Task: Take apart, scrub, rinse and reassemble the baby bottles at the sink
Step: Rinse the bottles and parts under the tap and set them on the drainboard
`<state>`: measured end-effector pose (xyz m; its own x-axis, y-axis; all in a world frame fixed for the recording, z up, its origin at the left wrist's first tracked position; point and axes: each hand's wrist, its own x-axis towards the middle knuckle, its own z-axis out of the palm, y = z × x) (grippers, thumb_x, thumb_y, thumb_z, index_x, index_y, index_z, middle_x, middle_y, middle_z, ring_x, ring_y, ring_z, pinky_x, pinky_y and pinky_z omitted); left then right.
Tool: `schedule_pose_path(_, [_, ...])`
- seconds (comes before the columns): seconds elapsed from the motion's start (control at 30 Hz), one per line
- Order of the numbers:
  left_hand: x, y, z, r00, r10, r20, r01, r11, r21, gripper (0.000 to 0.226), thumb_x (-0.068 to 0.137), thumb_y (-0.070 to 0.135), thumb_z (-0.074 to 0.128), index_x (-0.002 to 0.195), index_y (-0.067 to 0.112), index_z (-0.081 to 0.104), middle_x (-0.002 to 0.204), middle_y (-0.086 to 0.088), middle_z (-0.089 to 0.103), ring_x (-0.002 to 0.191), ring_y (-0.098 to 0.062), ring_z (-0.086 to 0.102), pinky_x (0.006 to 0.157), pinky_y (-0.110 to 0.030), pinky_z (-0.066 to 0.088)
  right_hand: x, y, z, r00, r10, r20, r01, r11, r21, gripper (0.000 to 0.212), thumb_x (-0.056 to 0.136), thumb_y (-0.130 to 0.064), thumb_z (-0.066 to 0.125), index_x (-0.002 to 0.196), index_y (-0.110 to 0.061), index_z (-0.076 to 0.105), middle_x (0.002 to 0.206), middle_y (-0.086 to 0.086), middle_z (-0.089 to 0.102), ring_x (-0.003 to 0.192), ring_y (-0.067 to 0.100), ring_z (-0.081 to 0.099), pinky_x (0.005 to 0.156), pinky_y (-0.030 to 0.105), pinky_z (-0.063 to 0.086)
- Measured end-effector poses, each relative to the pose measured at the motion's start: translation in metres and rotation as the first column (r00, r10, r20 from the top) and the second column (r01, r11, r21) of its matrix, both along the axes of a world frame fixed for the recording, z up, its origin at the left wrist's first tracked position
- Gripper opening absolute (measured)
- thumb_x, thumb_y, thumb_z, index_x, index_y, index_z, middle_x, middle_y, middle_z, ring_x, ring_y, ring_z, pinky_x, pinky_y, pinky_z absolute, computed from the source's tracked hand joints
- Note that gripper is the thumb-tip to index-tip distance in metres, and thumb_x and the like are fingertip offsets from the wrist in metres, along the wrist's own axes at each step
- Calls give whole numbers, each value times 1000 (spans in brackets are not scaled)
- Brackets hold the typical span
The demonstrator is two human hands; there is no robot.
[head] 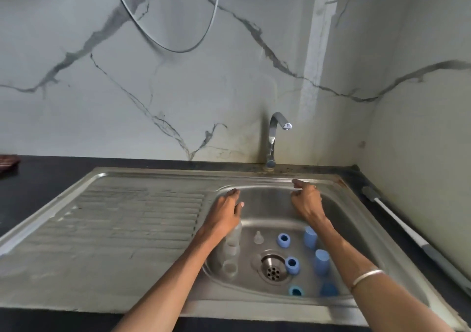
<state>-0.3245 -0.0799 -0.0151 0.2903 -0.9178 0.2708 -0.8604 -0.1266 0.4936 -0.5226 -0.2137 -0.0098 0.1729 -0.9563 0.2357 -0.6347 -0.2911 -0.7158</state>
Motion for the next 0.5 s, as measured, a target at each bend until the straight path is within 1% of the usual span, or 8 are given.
schedule_pose_path(0.07, [5,-12,0,1000,5,15,-5,1000,-4,48,103,25,49,148,9,44,150,-8,49,138,-23,45,111,-26,31,18,-19,10,998,-6,63,6,1000,-2,39,88,-5,57,126,-8,66,115,16,72,106,34,67,96,39,53])
schedule_pose_path(0.13, [11,-23,-5,1000,22,12,-22,1000,20,46,103,25,49,146,9,47,146,-9,53,134,-26,49,108,-30,35,35,-37,18,998,15,63,-13,1000,-28,39,89,-9,60,128,-7,65,115,19,71,107,37,66,95,38,53])
schedule_pose_path(0.23, [20,-36,-20,998,58,13,-59,998,38,38,101,29,50,135,14,54,125,-12,66,116,-33,60,91,-37,47,57,-60,30,991,56,125,-54,998,-18,49,89,-17,65,137,-10,59,128,19,65,119,34,62,104,37,48])
schedule_pose_path(0.27, [22,-39,-23,998,61,19,-62,997,43,37,100,30,50,134,15,54,121,-13,67,112,-34,61,87,-38,49,63,-67,32,988,68,142,-64,997,-31,51,89,-22,67,138,-11,58,129,19,64,120,33,61,104,35,47])
schedule_pose_path(0.3, [25,-42,-27,998,60,20,-61,997,45,38,101,30,50,136,15,53,120,-13,67,111,-34,61,87,-38,50,70,-74,32,986,79,148,-74,996,-41,52,89,-26,69,138,-11,58,126,20,66,118,33,63,101,33,47])
schedule_pose_path(0.37, [28,-46,-31,998,66,11,-67,997,35,41,101,30,49,140,16,51,123,-12,66,113,-33,60,89,-38,50,81,-84,28,986,100,135,-91,993,-70,47,90,-27,70,133,-11,62,117,20,70,109,34,66,87,26,46])
schedule_pose_path(0.43, [31,-46,-34,997,77,-1,-77,997,14,40,101,30,48,139,17,52,124,-11,66,114,-32,60,89,-36,50,87,-91,25,985,91,150,-77,992,-97,37,90,-27,71,122,-8,70,104,17,74,100,34,69,73,18,39])
schedule_pose_path(0.5, [34,-48,-38,997,82,-11,-82,997,-2,38,101,29,49,136,16,55,124,-11,66,114,-31,61,90,-34,47,90,-99,22,974,82,212,-63,993,-97,29,90,-25,70,113,-6,74,98,16,76,96,30,71,66,9,37])
